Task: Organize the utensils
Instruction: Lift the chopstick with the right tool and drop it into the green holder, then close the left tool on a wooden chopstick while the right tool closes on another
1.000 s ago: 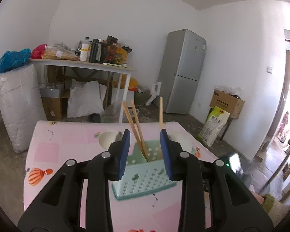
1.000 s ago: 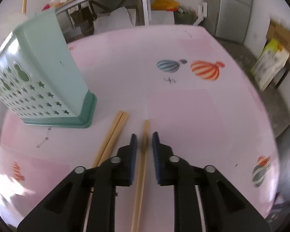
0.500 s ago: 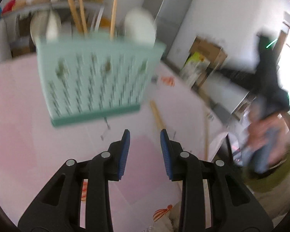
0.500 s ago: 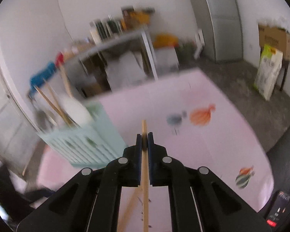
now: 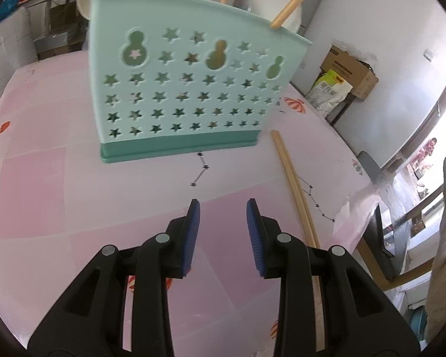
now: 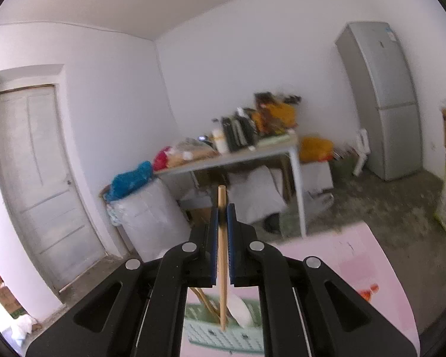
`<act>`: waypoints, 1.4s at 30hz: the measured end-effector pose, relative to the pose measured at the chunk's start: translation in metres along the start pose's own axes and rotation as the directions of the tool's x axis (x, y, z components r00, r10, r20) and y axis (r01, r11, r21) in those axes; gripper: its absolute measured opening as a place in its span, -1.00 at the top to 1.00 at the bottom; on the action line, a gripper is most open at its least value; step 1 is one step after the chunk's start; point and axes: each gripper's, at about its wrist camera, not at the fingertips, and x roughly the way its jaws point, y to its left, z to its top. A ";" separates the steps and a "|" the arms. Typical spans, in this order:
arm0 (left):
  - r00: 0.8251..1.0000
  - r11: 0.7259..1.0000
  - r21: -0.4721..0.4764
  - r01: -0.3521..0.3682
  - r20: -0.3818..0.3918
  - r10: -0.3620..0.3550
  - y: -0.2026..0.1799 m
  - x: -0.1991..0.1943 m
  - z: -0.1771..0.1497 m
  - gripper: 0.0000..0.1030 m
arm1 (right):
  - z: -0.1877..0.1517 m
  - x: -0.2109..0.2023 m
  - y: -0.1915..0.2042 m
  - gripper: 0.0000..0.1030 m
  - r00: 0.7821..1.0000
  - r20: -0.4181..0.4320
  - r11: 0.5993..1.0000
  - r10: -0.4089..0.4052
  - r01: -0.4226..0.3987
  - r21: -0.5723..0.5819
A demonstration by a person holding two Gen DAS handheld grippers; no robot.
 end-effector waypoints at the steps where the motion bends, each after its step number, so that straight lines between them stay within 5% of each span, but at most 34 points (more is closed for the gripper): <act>1: 1.000 1.000 -0.005 -0.005 -0.002 0.005 0.002 0.000 0.000 0.41 | 0.003 0.004 0.003 0.89 1.000 0.003 1.000 0.005 -0.005 -0.006; 11: 1.000 1.000 -0.001 -0.014 -0.008 0.014 0.000 -0.002 0.000 0.37 | -0.007 0.053 0.013 0.89 0.999 -0.024 1.000 0.023 -0.023 -0.013; 17: 1.000 1.000 0.005 -0.024 -0.012 0.024 -0.002 -0.001 0.000 0.25 | -0.063 0.089 -0.011 0.86 0.974 -0.221 0.999 -0.045 0.043 -0.015; 20: 1.000 1.000 0.014 -0.024 -0.014 0.024 -0.004 0.000 0.001 0.17 | -0.072 0.077 -0.030 0.64 0.973 -0.228 0.998 -0.038 0.048 0.038; 22: 1.000 1.000 0.019 -0.022 -0.016 0.022 -0.007 0.002 0.002 0.14 | -0.073 0.062 -0.045 0.27 0.979 -0.200 0.995 -0.036 0.054 0.083; 29: 1.000 0.999 0.039 -0.004 -0.026 0.005 -0.018 0.010 0.006 -0.05 | -0.107 -0.006 -0.099 0.15 0.978 -0.175 0.971 -0.111 0.144 0.191; 31: 0.999 0.999 0.054 0.003 -0.037 -0.001 -0.024 0.014 0.006 -0.10 | -0.127 -0.013 -0.110 0.15 0.968 -0.219 0.959 -0.126 0.175 0.222; 38: 0.997 0.980 0.199 -0.013 -0.066 0.027 -0.061 0.031 0.003 -0.18 | -0.235 -0.016 -0.138 0.15 0.873 -0.474 0.884 -0.119 0.310 0.349; 42: 0.995 0.959 0.279 -0.042 -0.077 0.066 -0.078 0.043 0.000 -0.18 | -0.262 -0.008 -0.133 0.15 0.849 -0.518 0.865 -0.102 0.332 0.375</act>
